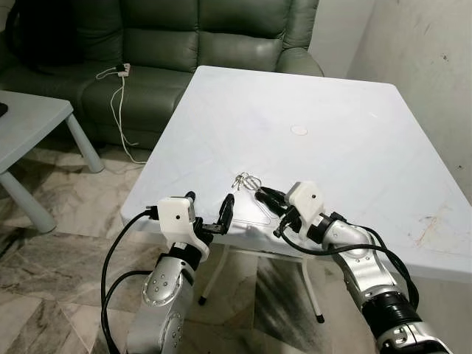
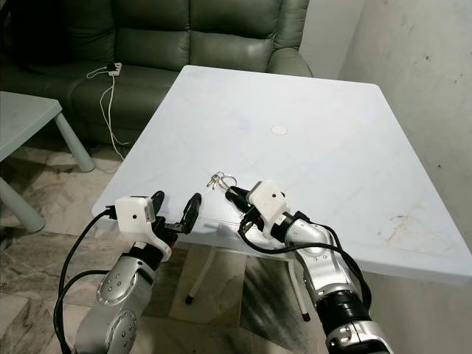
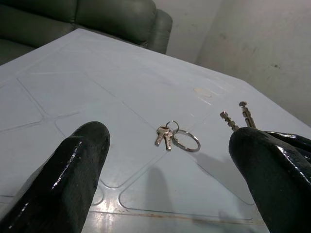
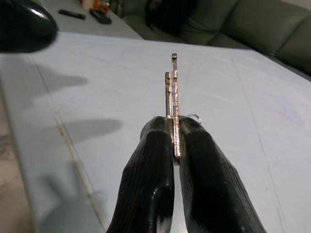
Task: Hang keys on a hook
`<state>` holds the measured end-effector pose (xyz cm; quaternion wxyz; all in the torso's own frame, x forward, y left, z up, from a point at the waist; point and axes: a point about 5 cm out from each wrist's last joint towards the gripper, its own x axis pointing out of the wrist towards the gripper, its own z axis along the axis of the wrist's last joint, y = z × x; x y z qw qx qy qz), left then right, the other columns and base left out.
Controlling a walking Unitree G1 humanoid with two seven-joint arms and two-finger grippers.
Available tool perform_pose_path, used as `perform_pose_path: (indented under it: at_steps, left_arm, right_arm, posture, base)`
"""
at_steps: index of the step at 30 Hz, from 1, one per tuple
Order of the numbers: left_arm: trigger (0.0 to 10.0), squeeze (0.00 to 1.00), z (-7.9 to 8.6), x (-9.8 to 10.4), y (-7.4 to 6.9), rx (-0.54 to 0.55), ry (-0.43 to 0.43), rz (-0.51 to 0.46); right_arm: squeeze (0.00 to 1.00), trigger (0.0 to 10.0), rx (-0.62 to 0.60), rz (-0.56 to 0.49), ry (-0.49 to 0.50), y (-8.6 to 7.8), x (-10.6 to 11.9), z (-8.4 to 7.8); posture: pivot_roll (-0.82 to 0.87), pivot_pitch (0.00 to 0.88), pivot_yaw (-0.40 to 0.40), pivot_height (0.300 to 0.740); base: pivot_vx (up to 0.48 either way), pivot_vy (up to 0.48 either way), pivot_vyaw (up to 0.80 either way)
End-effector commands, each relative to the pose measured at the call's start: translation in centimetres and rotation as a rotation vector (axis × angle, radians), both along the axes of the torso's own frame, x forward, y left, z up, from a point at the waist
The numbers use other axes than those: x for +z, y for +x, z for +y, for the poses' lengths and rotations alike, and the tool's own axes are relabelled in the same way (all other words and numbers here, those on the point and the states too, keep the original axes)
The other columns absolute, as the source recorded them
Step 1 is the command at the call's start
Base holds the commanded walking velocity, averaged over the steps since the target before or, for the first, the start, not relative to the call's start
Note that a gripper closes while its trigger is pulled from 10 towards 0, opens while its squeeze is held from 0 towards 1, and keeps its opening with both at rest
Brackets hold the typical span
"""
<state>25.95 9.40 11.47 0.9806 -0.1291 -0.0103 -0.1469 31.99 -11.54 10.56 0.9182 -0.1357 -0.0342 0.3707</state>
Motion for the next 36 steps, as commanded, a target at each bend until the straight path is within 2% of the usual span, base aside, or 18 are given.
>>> perform_pose_path:
  at_steps: [1, 2, 4, 22, 23, 24, 26, 28, 29, 30, 31, 36]
  left_arm:
    - [10.0, 0.00, -1.21, 0.87, 0.08, -0.023, -0.043, -0.024]
    - [10.0, 0.00, -1.25, 0.89, 0.06, -0.026, -0.044, -0.023]
    - [10.0, 0.00, -1.31, 0.89, 0.04, -0.030, -0.043, -0.023]
    - [10.0, 0.00, -1.49, 0.96, 0.03, -0.033, -0.053, -0.019]
    - [10.0, 0.00, -1.49, 0.98, 0.04, -0.033, -0.054, -0.020]
    - [10.0, 0.00, -1.49, 0.98, 0.04, -0.033, -0.053, -0.020]
    - [10.0, 0.00, -1.48, 0.98, 0.05, -0.032, -0.054, -0.020]
    - [10.0, 0.00, -1.50, 0.99, 0.06, -0.032, -0.055, -0.020]
    - [10.0, 0.00, -1.51, 0.99, 0.07, -0.033, -0.056, -0.019]
    - [10.0, 0.00, -1.52, 0.99, 0.08, -0.033, -0.056, -0.019]
    - [10.0, 0.00, -1.54, 1.00, 0.08, -0.033, -0.057, -0.020]
    - [10.0, 0.00, -1.57, 1.01, 0.10, -0.033, -0.059, -0.019]
  right_arm:
    - [0.00, 10.0, -0.010, -0.016, -0.022, 0.00, 0.31, -0.24]
    - [0.00, 10.0, -0.007, -0.009, -0.060, -0.18, -0.04, -0.22]
    - [0.00, 10.0, -0.011, -0.005, -0.072, -0.28, -0.18, -0.25]
    - [0.00, 10.0, -0.024, 0.028, -0.095, -0.69, -0.47, -0.38]
    - [0.98, 10.0, -0.019, 0.044, -0.078, -0.74, -0.49, -0.42]
    - [1.00, 10.0, -0.019, 0.057, -0.063, -0.75, -0.47, -0.46]
    - [1.00, 10.0, -0.013, 0.067, -0.051, -0.76, -0.39, -0.49]
    - [1.00, 10.0, -0.007, 0.052, -0.091, -0.83, -0.40, -0.47]
    - [0.45, 10.0, -0.004, 0.049, -0.106, -0.87, -0.44, -0.42]
    - [0.45, 10.0, -0.002, 0.048, -0.114, -0.89, -0.47, -0.39]
    - [0.00, 10.0, 0.002, 0.051, -0.112, -0.92, -0.49, -0.36]
    - [0.00, 10.0, 0.002, 0.067, -0.101, -0.97, -0.49, -0.37]
  posture:
    - [0.02, 0.016, -0.070, 0.740]
    - [0.02, 0.017, -0.069, 0.740]
    - [0.02, 0.017, -0.069, 0.740]
    - [0.02, 0.026, -0.074, 0.740]
    - [0.02, 0.027, -0.074, 0.740]
    - [0.02, 0.027, -0.074, 0.740]
    - [0.01, 0.029, -0.074, 0.740]
    - [0.01, 0.029, -0.074, 0.740]
    - [0.01, 0.030, -0.074, 0.740]
    - [0.01, 0.030, -0.074, 0.740]
    - [0.01, 0.030, -0.074, 0.740]
    - [0.01, 0.034, -0.074, 0.740]
  base:
    - [0.000, 0.000, 0.00]
    - [0.000, 0.000, 0.00]
    - [0.000, 0.000, 0.00]
    - [0.000, 0.000, 0.00]
    - [0.000, 0.000, 0.00]
    - [0.000, 0.000, 0.00]
    - [0.000, 0.000, 0.00]
    - [0.000, 0.000, 0.00]
    - [0.000, 0.000, 0.00]
    - [0.000, 0.000, 0.00]
    - [0.000, 0.000, 0.00]
    - [0.000, 0.000, 0.00]
